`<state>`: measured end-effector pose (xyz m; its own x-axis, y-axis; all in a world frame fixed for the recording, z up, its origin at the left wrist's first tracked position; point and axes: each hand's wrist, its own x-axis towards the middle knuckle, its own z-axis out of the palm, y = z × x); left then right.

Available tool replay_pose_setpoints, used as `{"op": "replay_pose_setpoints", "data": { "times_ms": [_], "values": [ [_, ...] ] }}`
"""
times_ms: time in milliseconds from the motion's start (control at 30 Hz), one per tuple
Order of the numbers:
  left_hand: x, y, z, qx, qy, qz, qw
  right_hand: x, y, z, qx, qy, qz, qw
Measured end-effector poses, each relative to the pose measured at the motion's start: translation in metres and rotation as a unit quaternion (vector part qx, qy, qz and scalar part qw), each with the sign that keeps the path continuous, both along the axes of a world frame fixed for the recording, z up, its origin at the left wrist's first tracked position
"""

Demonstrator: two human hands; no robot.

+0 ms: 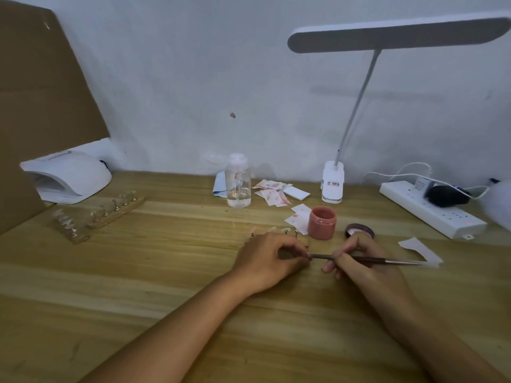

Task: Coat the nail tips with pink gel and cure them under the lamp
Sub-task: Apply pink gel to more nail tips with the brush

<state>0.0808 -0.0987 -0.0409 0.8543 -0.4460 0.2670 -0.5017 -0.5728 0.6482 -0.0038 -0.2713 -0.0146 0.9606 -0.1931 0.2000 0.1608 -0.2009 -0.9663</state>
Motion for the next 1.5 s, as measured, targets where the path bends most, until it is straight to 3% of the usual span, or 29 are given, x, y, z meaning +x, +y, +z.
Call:
{"op": "replay_pose_setpoints", "data": {
  "times_ms": [200,400,533,700,800,900,1100,1500],
  "values": [
    [-0.001,0.0,0.001,0.001,0.006,0.0,1.0,0.002,-0.005,-0.001,0.006,-0.003,-0.047,0.999],
    [-0.001,0.0,0.002,-0.002,0.012,-0.006,1.0,-0.001,0.0,0.0,0.006,-0.001,-0.018,1.0],
    [-0.001,0.0,0.001,0.005,0.008,0.002,1.0,0.003,-0.004,-0.002,0.012,0.001,-0.07,0.997],
    [-0.001,0.0,0.0,-0.003,-0.011,-0.001,1.0,-0.001,-0.002,0.0,0.011,-0.003,-0.008,1.0],
    [-0.001,-0.001,0.001,0.003,-0.024,0.006,1.0,0.004,-0.004,-0.004,-0.001,0.006,-0.032,0.999],
    [-0.001,-0.001,0.001,0.003,-0.027,0.003,1.0,0.007,-0.007,-0.006,0.033,-0.009,-0.066,0.997],
    [-0.003,-0.001,0.001,0.006,-0.05,0.007,0.999,0.007,-0.01,-0.005,0.063,-0.067,-0.028,0.995],
    [-0.003,-0.004,0.0,0.015,-0.06,0.008,0.998,0.015,-0.014,-0.008,0.121,-0.064,-0.019,0.99]
  ]
}}
